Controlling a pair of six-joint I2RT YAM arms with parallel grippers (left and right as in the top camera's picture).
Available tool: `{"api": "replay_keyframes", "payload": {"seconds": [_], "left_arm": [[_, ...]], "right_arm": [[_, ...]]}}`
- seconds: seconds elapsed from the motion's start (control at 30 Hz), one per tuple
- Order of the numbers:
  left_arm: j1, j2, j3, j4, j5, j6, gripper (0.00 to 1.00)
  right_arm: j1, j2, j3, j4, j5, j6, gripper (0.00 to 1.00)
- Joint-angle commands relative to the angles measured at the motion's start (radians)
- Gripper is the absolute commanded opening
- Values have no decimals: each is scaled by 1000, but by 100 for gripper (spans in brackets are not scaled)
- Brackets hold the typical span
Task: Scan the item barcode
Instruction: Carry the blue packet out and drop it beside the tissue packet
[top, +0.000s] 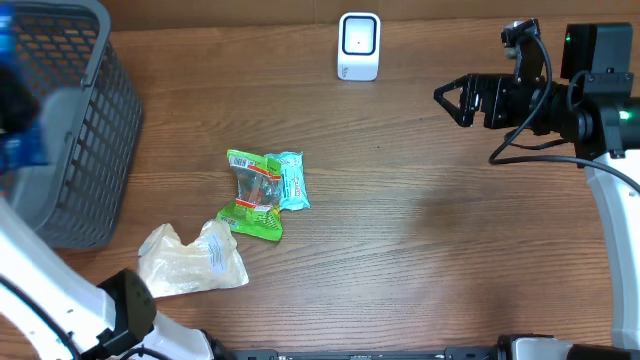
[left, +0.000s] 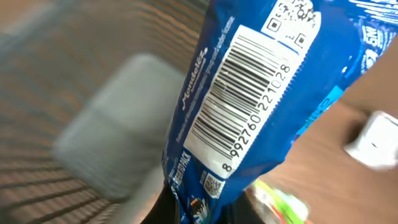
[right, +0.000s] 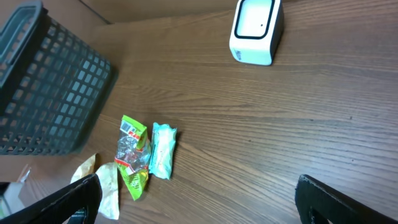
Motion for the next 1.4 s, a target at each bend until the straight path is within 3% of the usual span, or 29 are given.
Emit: {"api": "replay_keyframes", "payload": {"seconds": [0.0, 0.23, 0.47, 0.63, 0.87, 0.93, 0.97, 1.0, 1.1, 1.27, 1.37], "left_arm": [[-172, 50, -137, 0, 146, 31, 4], [-511, 56, -555, 56, 93, -6, 4], [-840, 56, -929, 433, 83, -140, 4], [-967, 66, -1132, 710, -14, -351, 4], [-1001, 84, -1223, 808, -43, -507, 8], [-1000, 84, -1223, 813, -43, -508, 15], [-996, 84, -1222, 828, -42, -506, 39], [-993, 84, -1220, 833, -42, -491, 48], [-974, 84, -1152, 807, -7, -386, 86], [-931, 84, -970, 713, -7, -330, 92], [-864, 84, -809, 608, -8, -315, 82]], "right_arm": [[3, -3, 26, 2, -13, -1, 100], [3, -3, 26, -23, 11, -2, 100], [3, -3, 26, -33, 35, -1, 100], [3, -3, 26, -51, 41, -1, 100], [3, -3, 26, -60, 47, 0, 100], [3, -3, 26, -61, 47, 18, 100], [3, -3, 26, -61, 47, 46, 100], [3, -3, 26, -61, 47, 57, 100], [3, 9, 26, -61, 68, 126, 100], [4, 57, 26, -62, 69, 235, 100], [24, 110, 16, -64, 69, 307, 99]]}}
